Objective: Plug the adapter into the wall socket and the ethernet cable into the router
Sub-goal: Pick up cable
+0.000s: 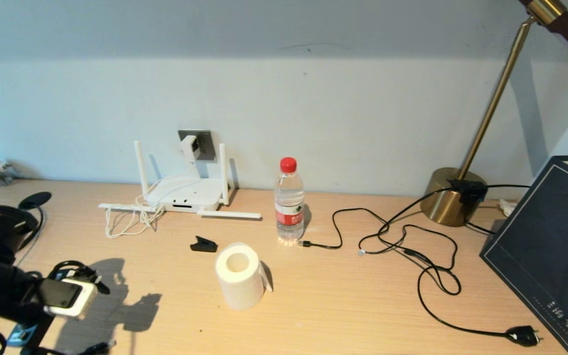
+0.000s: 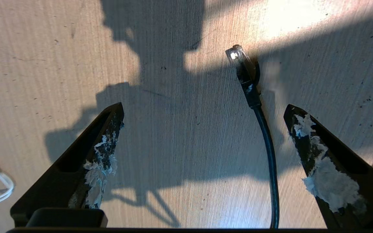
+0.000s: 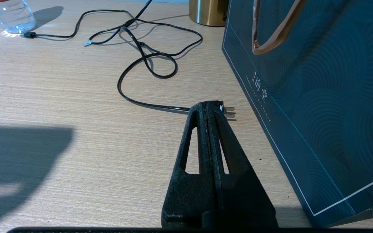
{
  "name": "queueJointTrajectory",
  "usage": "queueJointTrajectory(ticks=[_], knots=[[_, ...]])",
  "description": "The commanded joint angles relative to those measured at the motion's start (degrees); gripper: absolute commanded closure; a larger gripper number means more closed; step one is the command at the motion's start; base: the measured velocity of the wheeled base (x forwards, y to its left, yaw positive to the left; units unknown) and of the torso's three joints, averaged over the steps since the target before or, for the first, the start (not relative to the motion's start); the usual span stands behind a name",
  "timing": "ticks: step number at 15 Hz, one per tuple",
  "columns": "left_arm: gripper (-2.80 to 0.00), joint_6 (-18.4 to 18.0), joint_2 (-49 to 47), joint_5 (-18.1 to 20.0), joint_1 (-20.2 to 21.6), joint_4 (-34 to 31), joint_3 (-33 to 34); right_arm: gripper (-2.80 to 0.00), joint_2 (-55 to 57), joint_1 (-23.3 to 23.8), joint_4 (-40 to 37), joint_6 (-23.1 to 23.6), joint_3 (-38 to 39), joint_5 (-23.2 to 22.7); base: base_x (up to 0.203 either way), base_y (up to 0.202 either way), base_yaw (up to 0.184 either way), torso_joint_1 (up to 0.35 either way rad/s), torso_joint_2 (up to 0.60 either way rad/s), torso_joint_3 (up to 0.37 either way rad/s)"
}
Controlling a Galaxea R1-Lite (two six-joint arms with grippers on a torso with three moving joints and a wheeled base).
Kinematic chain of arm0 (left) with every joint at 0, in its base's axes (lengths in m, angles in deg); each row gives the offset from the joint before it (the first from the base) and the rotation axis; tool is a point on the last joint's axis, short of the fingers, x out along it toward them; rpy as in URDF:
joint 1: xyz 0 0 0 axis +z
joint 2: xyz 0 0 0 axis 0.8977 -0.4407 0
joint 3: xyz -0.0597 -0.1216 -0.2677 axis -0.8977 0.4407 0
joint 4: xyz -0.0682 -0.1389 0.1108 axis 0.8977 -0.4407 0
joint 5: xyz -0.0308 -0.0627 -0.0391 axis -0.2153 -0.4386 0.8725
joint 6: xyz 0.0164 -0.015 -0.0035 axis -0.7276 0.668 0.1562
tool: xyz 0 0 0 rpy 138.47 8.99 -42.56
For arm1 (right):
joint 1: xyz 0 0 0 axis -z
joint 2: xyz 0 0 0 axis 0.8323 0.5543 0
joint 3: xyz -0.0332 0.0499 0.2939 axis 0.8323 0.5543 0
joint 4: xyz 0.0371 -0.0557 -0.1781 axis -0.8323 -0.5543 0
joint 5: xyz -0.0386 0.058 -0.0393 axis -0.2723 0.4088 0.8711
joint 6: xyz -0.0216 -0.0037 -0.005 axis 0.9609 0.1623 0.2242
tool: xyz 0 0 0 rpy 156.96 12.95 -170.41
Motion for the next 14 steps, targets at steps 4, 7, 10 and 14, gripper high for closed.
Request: queueJointTrajectory(ticks=[4,7,10,14], knots=[[-2.80,-0.3,-6.6,0.1,-0.1,0.4,-1.9,0.00,0.0,0.0,0.0,0.0,0.0,0.0,0.000,0.000,0.000,0.000,0.00,0.000],[-2.80,-0.1,-8.0,0.1,-0.2,0.4,-2.1,0.00,0.0,0.0,0.0,0.0,0.0,0.0,0.000,0.000,0.000,0.000,0.00,0.000],[-2.80,0.2,-8.5,0.1,-0.5,0.4,-2.0,0.00,0.0,0.0,0.0,0.0,0.0,0.0,0.000,0.000,0.000,0.000,0.00,0.000],[0.00,0.8,-9.3,0.0,-0.7,0.5,-1.9,0.00,0.0,0.0,0.0,0.0,-0.1,0.0,0.000,0.000,0.000,0.000,0.00,0.000]])
